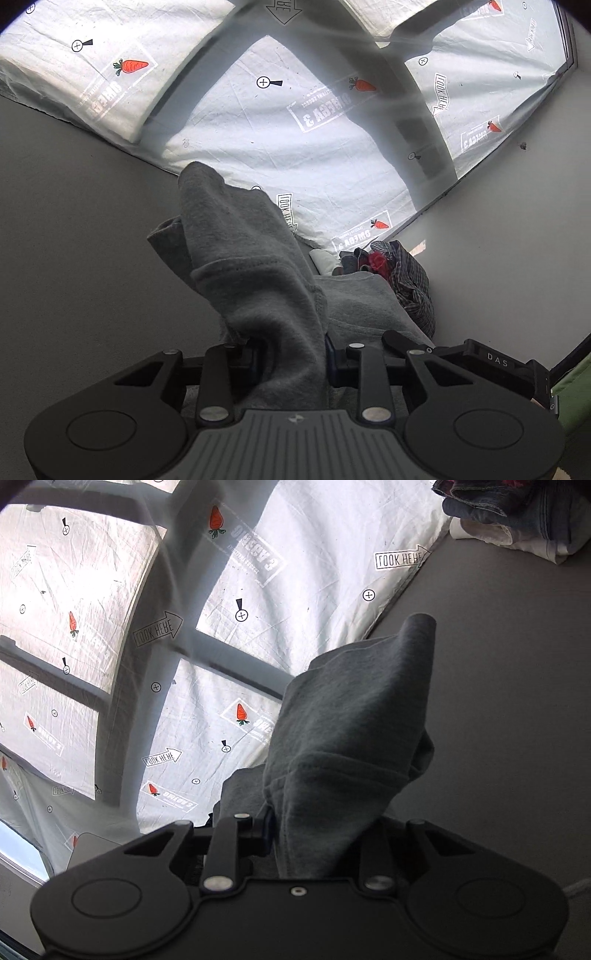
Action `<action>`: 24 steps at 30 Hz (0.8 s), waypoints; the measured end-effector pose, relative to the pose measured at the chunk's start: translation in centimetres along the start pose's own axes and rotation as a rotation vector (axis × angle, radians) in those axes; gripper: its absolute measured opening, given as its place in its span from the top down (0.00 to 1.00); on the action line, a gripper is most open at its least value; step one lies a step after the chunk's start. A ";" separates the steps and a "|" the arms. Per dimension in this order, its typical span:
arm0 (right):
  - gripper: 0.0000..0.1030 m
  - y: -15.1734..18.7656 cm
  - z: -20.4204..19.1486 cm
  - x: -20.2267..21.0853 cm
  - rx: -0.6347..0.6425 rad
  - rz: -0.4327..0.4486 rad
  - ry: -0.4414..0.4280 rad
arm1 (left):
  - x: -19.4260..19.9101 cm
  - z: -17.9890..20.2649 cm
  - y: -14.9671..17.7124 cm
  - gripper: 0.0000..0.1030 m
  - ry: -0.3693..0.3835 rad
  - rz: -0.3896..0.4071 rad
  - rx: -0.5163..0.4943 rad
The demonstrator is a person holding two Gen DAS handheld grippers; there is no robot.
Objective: Fold clothes
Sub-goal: 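Grasp the folded hoodie with both grippers and lift it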
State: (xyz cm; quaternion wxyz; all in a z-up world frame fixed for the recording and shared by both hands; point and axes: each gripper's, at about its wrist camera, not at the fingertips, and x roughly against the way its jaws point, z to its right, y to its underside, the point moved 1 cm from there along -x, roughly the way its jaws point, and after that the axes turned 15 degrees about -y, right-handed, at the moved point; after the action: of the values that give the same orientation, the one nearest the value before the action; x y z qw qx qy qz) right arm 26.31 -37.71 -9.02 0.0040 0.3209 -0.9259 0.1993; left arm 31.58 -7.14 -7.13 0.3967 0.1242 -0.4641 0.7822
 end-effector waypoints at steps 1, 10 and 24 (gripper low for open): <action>0.74 -0.1 0.1 1.1 -0.005 0.017 0.003 | -0.1 0.6 0.4 0.70 0.012 -0.008 -0.004; 0.77 -7.5 3.2 10.9 0.046 0.120 -0.063 | -3.5 10.9 4.0 0.70 0.065 0.000 -0.097; 0.85 -26.9 6.0 22.4 0.218 0.114 -0.219 | -13.4 31.2 6.9 0.74 0.064 0.125 -0.089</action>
State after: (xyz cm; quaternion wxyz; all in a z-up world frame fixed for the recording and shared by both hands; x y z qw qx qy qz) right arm 25.23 -72.43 -1.70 -0.1428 0.2863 -0.9104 0.2623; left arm 29.87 -41.43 -2.22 0.3670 0.0522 -0.4925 0.7875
